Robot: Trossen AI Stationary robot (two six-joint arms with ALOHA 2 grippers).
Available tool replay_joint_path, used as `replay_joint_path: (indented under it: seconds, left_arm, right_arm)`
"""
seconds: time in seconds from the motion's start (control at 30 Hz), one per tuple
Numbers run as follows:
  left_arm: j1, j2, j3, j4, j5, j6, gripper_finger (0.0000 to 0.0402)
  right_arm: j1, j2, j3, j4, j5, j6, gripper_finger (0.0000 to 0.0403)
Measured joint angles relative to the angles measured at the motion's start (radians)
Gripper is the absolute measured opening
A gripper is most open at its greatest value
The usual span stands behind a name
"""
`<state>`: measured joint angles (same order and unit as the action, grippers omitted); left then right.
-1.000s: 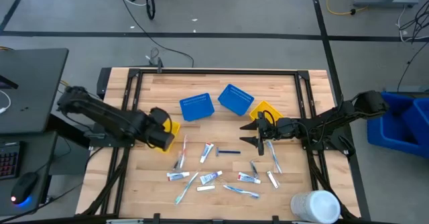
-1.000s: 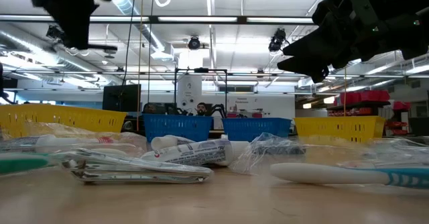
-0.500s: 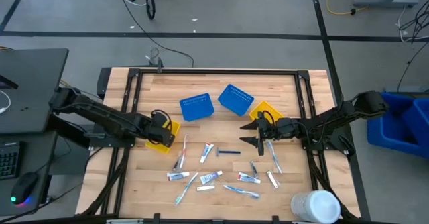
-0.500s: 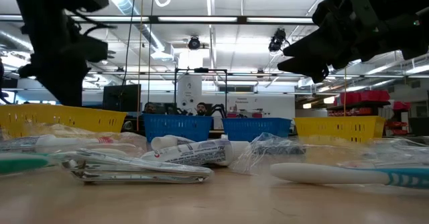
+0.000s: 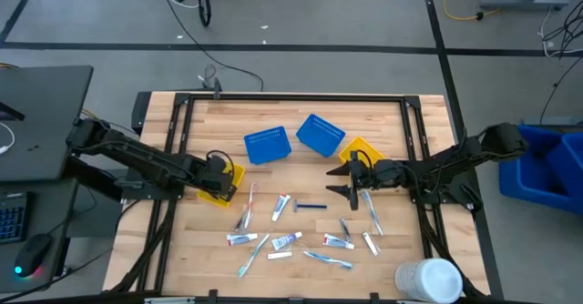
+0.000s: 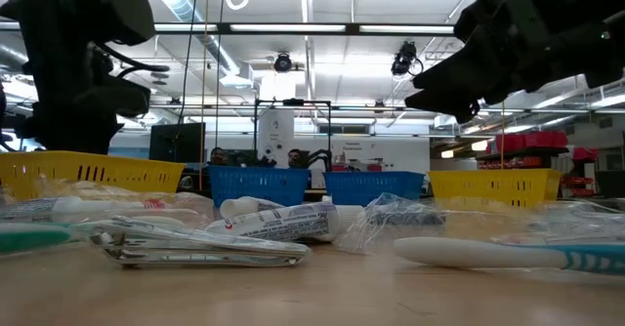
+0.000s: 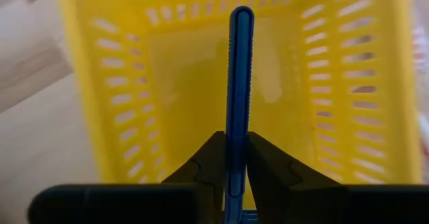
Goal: Pick & Place Travel size toiletries
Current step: Put the blue razor into the left yellow bin, then put the white toothpaste into the left blue bin
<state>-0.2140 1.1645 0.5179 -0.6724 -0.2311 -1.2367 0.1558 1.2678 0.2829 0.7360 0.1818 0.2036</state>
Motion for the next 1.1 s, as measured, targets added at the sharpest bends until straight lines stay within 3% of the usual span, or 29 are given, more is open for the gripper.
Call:
replay_joint_path:
  seconds: [0.4,0.7,0.9,1.1]
  left_arm:
    - [0.0,0.0,0.001,0.044,-0.02,0.001,0.0138]
    - [0.0,0.0,0.103,0.029,0.0,0.129,0.0134]
    - [0.0,0.0,0.175,0.032,-0.008,0.219,0.0135]
    - [0.0,0.0,0.197,0.129,-0.057,0.242,0.0133]
  right_arm:
    - [0.0,0.0,0.0,-0.055,0.0,0.001,0.0259]
    - [0.002,0.0,0.0,-0.059,-0.003,0.005,0.0244]
    - [0.007,0.002,0.0,-0.059,-0.062,0.017,0.0252]
    - [0.051,0.036,0.0,-0.058,-0.062,0.017,0.0256]
